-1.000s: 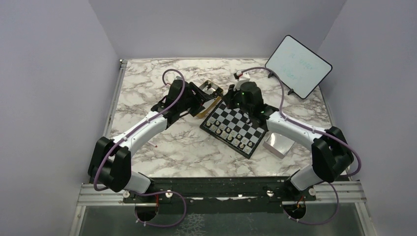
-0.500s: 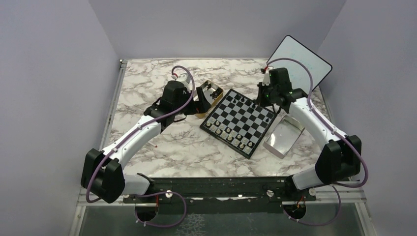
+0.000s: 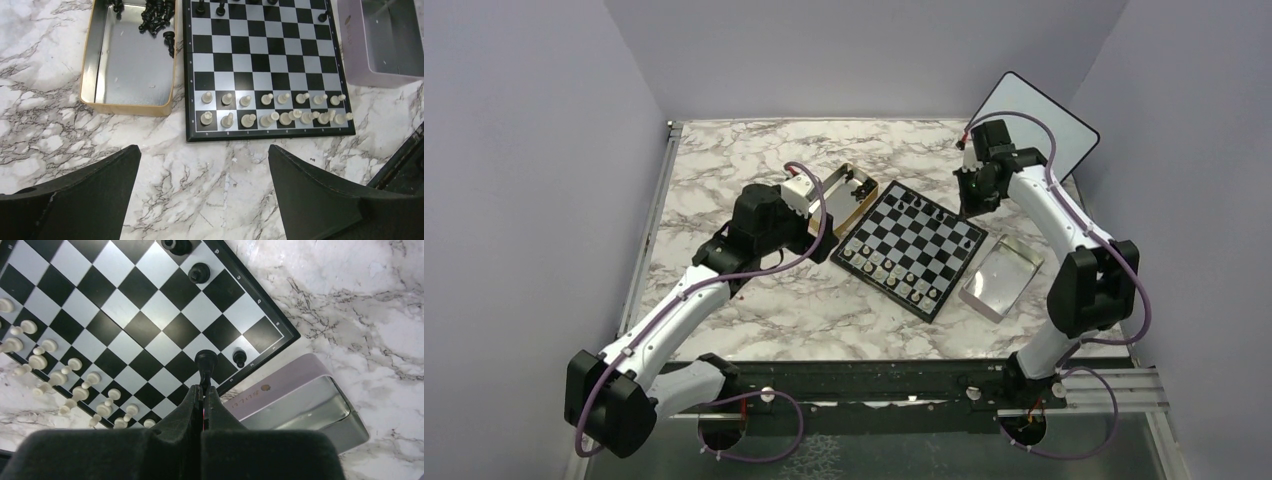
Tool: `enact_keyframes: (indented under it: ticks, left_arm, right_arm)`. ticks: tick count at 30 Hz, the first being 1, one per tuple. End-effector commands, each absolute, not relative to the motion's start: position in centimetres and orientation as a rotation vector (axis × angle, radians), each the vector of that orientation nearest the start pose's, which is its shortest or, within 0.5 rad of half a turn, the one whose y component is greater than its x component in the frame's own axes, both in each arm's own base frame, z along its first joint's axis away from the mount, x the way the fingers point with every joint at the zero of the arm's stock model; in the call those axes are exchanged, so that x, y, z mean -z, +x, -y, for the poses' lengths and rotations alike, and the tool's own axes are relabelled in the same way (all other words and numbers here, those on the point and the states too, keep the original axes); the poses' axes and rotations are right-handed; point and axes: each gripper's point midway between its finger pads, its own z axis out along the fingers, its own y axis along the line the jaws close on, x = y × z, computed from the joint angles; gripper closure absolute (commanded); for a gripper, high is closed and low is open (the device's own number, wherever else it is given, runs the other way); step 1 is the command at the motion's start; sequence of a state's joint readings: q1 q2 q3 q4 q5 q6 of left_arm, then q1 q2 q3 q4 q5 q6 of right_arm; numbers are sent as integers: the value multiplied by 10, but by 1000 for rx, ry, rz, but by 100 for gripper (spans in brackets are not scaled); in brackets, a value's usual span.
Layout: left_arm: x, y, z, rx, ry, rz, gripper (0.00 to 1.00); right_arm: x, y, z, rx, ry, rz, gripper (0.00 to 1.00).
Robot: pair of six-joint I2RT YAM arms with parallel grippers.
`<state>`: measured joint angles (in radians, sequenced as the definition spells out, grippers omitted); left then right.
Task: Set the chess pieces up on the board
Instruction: Place the chess piece on the chessboard.
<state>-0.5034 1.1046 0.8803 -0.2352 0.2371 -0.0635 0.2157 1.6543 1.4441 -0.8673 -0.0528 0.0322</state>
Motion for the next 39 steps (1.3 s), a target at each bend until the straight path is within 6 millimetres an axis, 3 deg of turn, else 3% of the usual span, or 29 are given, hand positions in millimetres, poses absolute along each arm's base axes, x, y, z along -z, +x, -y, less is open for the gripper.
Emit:
enact_keyframes:
  ticks: [1,8,21,27,39]
  left_arm:
    - [-221,276,208,589,729,-1870,1]
    - [-236,275,195,522,686,-1822,1]
    - [-243,278,184,464,642,-1813,1]
    - [-241,278,184,465,640,-1822,1]
    - [-244,276,183,460,640,-1814,1]
  right_arm:
    - [-136,351,-77,-69,-282,-2771,98]
    - [-111,364,-67,40,-333,-2853,96]
    - [-79,385,-62,128,-369,-2948,94]
    - [-74,394,-63,97,-342,-2944,93]
    - [-63,392,-63,48,-344,-2974,89]
